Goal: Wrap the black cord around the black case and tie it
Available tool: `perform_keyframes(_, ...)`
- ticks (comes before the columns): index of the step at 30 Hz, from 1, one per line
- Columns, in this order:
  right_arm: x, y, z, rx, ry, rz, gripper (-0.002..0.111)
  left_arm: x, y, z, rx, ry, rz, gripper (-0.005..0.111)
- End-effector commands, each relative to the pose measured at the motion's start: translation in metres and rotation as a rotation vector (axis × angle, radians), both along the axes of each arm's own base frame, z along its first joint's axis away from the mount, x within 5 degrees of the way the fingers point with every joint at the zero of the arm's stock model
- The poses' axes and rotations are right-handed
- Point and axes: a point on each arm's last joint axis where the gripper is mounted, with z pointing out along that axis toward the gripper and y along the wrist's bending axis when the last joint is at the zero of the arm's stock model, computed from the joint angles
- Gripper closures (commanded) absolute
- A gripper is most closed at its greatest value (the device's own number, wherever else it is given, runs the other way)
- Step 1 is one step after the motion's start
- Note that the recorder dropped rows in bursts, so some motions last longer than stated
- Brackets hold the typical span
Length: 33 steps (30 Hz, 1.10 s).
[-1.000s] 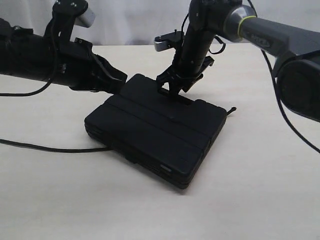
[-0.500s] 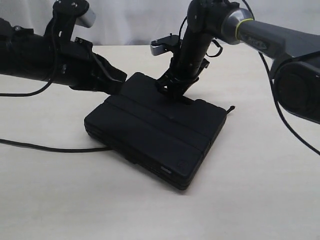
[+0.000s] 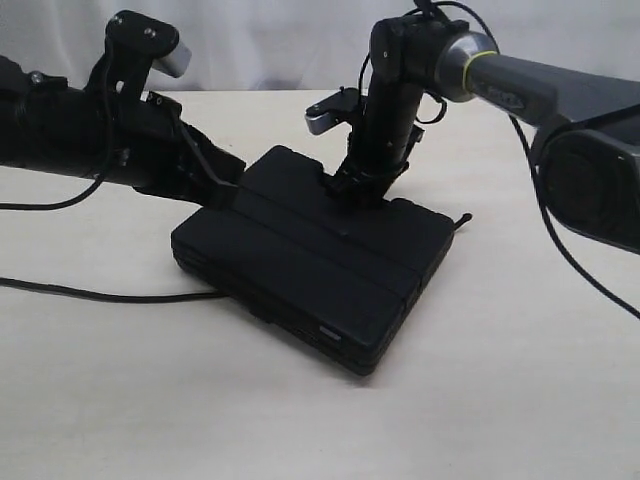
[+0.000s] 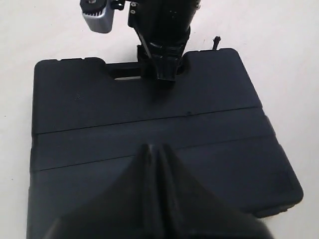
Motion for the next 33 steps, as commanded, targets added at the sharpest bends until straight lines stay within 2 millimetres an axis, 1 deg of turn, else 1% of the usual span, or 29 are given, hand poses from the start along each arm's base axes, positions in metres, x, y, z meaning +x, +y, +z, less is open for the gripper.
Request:
perform_keyframes(1, 0.001, -0.005, 0.005, -0.030, -0.023, 0.001, 0.100, 0.001, 0.002, 0.001, 0.006, -0.020, 0.019, 0.107)
perform_keyframes(2, 0.001, -0.005, 0.010, -0.026, -0.034, 0.000, 0.104, 0.001, 0.002, 0.001, 0.006, -0.020, 0.019, 0.107)
perform_keyframes(3, 0.001, -0.005, 0.016, -0.022, -0.045, -0.003, 0.104, 0.001, 0.002, 0.001, 0.006, -0.020, 0.019, 0.107)
perform_keyframes(4, 0.000, -0.005, 0.026, -0.013, -0.062, -0.023, 0.104, 0.001, 0.002, 0.001, 0.006, -0.020, 0.019, 0.107)
perform_keyframes(8, -0.002, -0.006, 0.055, 0.015, -0.113, -0.080, 0.104, 0.001, 0.002, 0.001, 0.006, -0.020, 0.019, 0.107)
perform_keyframes(9, -0.004, -0.006, 0.065, 0.026, -0.130, -0.099, 0.104, 0.001, 0.002, 0.001, 0.006, -0.020, 0.019, 0.107)
perform_keyframes(12, -0.007, -0.007, 0.085, 0.052, -0.161, -0.136, 0.104, 0.001, 0.002, 0.001, 0.006, -0.019, 0.018, 0.107)
perform_keyframes(14, -0.010, -0.008, 0.098, 0.072, -0.178, -0.197, 0.104, 0.001, 0.001, 0.001, 0.005, -0.017, 0.015, 0.107)
perform_keyframes(15, -0.012, -0.008, 0.106, 0.090, -0.188, -0.231, 0.104, 0.001, 0.001, 0.001, 0.005, -0.017, 0.015, 0.107)
perform_keyframes(19, -0.021, -0.003, 0.131, 0.204, -0.185, -0.267, 0.104, 0.000, 0.001, 0.001, 0.005, -0.017, 0.011, 0.107)
perform_keyframes(22, -0.027, -0.002, 0.149, 0.256, -0.194, -0.316, 0.104, 0.000, 0.001, 0.001, 0.005, -0.016, 0.009, 0.107)
perform_keyframes(25, -0.032, -0.004, 0.163, 0.285, -0.204, -0.388, 0.104, 0.000, 0.001, 0.001, 0.003, -0.012, 0.004, 0.107)
perform_keyframes(29, -0.046, 0.006, 0.173, 0.295, -0.201, -0.401, 0.104, -0.001, 0.001, 0.001, 0.003, -0.011, -0.004, 0.107)
perform_keyframes(33, -0.060, 0.013, 0.182, 0.159, -0.307, -0.438, 0.104, -0.001, 0.000, 0.000, 0.002, -0.007, -0.008, 0.107)
